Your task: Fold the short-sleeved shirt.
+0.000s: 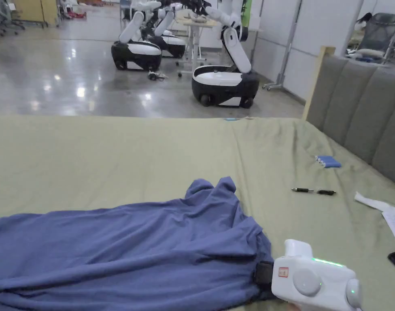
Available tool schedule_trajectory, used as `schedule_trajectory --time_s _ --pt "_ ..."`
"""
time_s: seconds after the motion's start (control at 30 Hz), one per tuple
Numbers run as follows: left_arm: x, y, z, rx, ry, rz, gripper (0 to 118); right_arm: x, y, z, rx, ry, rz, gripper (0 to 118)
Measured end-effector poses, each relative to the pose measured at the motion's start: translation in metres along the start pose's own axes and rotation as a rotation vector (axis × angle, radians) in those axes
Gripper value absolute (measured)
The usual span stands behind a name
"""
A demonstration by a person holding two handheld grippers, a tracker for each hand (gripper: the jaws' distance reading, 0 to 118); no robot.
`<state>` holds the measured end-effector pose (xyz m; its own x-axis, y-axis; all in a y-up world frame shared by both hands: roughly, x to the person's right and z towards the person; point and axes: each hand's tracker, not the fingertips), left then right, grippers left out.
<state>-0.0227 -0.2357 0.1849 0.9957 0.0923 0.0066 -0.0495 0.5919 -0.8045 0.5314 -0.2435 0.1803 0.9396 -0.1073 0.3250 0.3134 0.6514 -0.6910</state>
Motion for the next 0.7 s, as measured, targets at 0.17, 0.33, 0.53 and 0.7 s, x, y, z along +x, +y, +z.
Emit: schedule_trajectory --time_s 0.17,0.33,0.53,0.7 --pt "-0.011 -0.001 0.012 0.025 -0.060 -0.007 6 -0.014 0.001 0.009 -0.060 0.042 0.045 8" --pt "-0.025 -0.006 0.074 0.156 -0.109 0.035 6 -0.002 -0.004 0.063 -0.015 0.046 -0.012 8" --pt "-0.052 -0.049 0.130 0.132 -0.168 0.027 6 0.023 -0.054 0.125 -0.007 0.093 -0.035 8" --pt "-0.073 -0.115 0.156 0.077 -0.206 0.103 6 0.049 -0.100 0.167 -0.022 0.105 -0.051 8"
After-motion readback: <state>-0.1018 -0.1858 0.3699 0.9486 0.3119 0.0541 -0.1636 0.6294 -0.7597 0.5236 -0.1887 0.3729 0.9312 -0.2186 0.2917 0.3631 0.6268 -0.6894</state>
